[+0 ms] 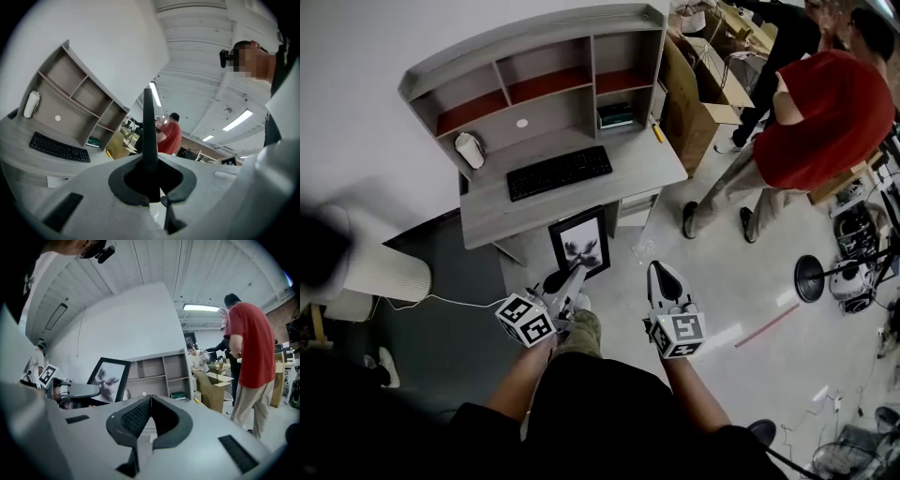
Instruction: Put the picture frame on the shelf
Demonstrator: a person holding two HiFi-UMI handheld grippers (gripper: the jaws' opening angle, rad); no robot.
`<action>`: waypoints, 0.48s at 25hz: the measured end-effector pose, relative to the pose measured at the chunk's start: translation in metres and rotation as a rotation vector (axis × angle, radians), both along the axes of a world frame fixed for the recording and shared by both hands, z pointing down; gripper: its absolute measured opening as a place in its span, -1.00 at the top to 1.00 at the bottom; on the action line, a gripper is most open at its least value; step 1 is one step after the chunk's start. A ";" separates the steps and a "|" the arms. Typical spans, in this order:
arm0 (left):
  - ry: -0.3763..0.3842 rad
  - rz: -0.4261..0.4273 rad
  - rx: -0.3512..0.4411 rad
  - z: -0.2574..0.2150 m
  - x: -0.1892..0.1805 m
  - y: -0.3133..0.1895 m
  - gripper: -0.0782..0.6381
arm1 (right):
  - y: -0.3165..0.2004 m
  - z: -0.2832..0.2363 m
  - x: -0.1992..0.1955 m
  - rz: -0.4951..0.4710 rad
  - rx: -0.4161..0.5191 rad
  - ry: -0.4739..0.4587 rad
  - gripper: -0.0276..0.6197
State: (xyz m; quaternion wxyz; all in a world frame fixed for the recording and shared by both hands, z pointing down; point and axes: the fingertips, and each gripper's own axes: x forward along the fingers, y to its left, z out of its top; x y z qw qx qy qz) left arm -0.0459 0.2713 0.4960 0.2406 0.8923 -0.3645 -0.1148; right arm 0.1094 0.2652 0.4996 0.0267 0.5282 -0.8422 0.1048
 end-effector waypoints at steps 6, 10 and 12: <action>0.024 0.039 -0.032 0.001 -0.031 -0.084 0.70 | -0.083 0.000 -0.041 0.010 -0.038 0.018 0.87; 0.039 0.066 -0.034 -0.005 -0.049 -0.134 0.70 | -0.135 -0.010 -0.065 0.027 -0.038 0.036 0.87; 0.045 0.083 -0.028 -0.009 -0.058 -0.156 0.70 | -0.161 -0.014 -0.073 0.045 -0.030 0.044 0.87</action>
